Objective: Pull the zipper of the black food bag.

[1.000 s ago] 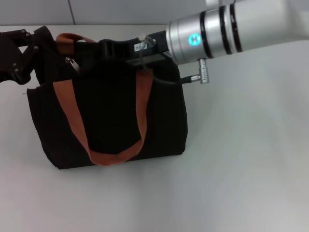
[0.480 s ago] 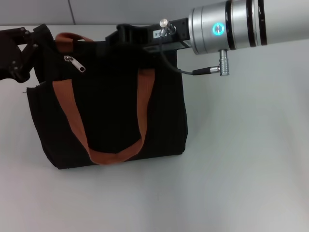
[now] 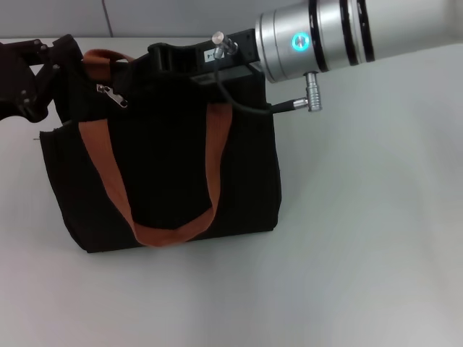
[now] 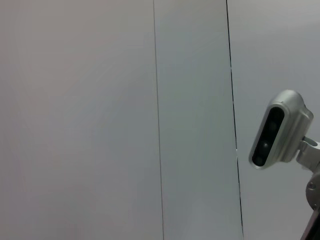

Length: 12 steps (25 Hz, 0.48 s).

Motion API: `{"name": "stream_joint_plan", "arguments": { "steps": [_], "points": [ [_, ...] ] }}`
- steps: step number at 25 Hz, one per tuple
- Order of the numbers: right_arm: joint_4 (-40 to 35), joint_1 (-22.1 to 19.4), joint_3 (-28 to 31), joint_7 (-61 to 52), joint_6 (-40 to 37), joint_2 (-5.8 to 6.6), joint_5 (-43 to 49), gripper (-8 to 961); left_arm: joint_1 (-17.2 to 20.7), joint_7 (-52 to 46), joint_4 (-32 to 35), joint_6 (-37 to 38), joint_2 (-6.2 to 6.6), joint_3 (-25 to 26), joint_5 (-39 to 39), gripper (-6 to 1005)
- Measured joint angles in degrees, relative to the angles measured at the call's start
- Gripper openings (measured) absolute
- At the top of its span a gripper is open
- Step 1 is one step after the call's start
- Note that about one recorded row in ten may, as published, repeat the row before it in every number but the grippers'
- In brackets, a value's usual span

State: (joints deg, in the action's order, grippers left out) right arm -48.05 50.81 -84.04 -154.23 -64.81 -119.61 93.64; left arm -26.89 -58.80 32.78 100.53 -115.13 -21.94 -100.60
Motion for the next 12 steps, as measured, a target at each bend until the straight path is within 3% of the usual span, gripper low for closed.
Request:
{"name": "stream_joint_plan", "arguments": {
  "steps": [12],
  "points": [
    [1.88, 2.0, -1.18, 1.92, 0.91, -0.13, 0.18, 198, -0.1, 0.0, 0.0, 0.0, 0.0, -0.15, -0.04, 27]
  ]
}}
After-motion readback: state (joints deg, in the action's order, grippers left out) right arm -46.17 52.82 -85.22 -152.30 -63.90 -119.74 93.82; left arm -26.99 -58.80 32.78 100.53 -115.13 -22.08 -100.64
